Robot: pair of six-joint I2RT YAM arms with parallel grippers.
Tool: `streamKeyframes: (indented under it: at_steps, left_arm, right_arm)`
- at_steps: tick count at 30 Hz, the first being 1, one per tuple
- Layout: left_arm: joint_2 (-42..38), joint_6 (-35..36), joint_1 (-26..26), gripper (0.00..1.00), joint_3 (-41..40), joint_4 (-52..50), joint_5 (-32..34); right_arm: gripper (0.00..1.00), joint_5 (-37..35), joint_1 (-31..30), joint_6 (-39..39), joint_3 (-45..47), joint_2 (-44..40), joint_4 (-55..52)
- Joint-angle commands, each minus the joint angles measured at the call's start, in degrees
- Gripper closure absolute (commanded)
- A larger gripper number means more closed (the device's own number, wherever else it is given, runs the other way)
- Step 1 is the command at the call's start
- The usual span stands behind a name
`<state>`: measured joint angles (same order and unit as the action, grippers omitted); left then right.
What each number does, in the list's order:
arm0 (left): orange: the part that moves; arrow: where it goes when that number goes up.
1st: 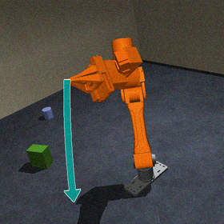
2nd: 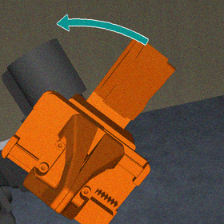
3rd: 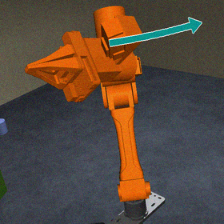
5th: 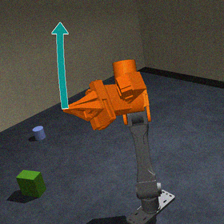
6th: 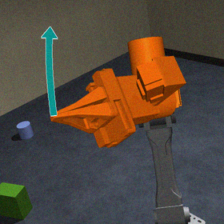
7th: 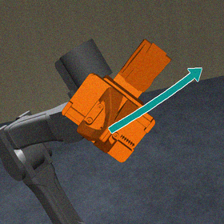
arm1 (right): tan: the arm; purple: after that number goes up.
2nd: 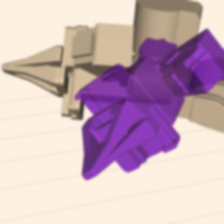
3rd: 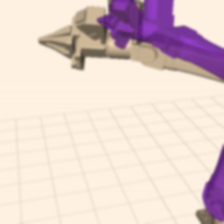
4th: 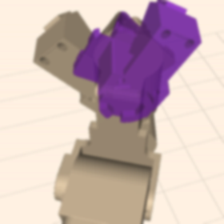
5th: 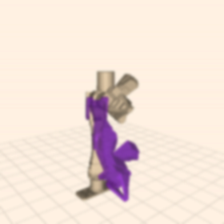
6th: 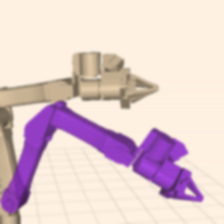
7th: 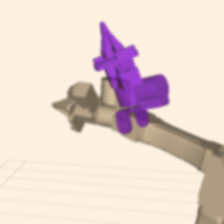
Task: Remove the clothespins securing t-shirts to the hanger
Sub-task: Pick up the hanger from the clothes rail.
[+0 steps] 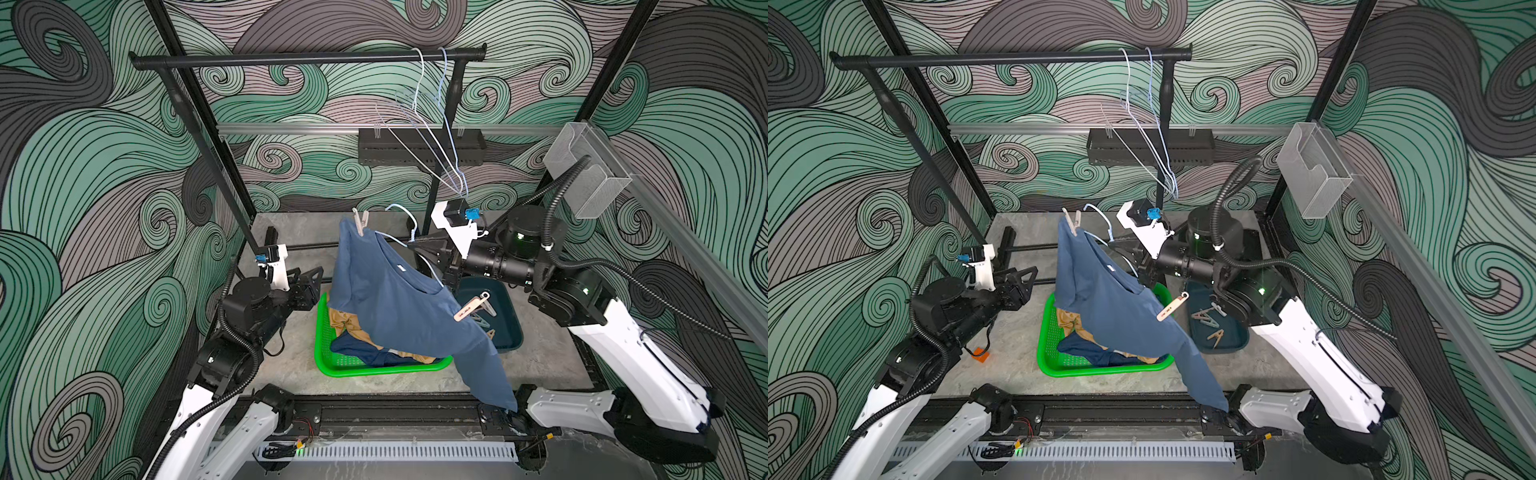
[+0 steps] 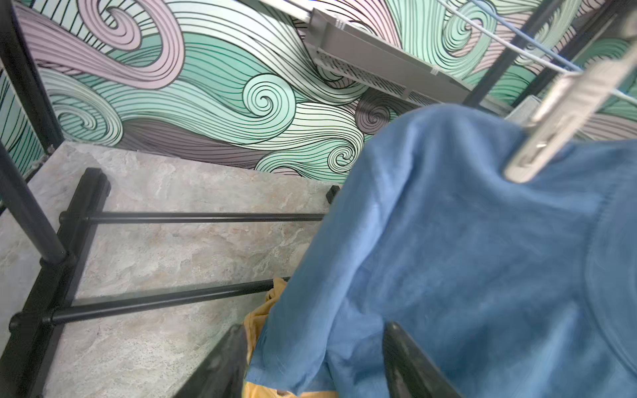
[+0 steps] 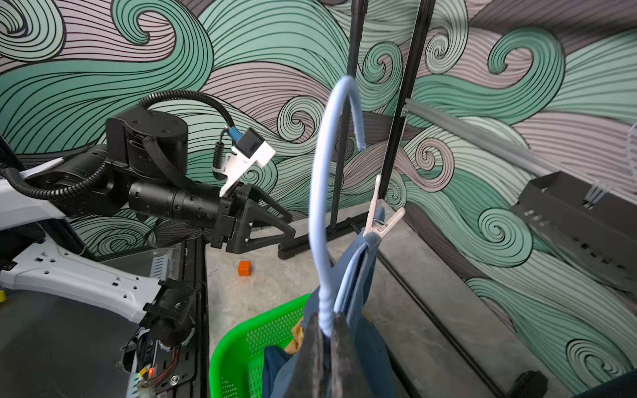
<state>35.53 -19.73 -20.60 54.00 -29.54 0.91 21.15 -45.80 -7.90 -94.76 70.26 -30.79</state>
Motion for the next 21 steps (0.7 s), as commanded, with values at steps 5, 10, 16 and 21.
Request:
streamKeyframes:
  at_steps: [5,10,16,21]
  left_arm:
    - [-2.6,12.3,0.3,0.32,-0.3,4.1,-11.1]
    - [-2.2,16.1,0.4,0.31,0.3,5.4,-19.8]
    - [-0.3,23.3,0.4,0.30,2.2,1.6,-27.8]
    - [-1.8,25.5,0.4,0.25,4.0,2.1,-30.2]
  right_arm:
    - [1.00,13.5,4.6,5.4,0.0,2.9,0.6]
    - [1.00,15.2,4.6,4.0,0.7,4.4,-1.8]
    - [1.00,16.6,4.5,1.0,-0.4,6.7,-4.0]
    - [1.00,17.1,4.5,-5.6,-2.7,8.4,-7.3]
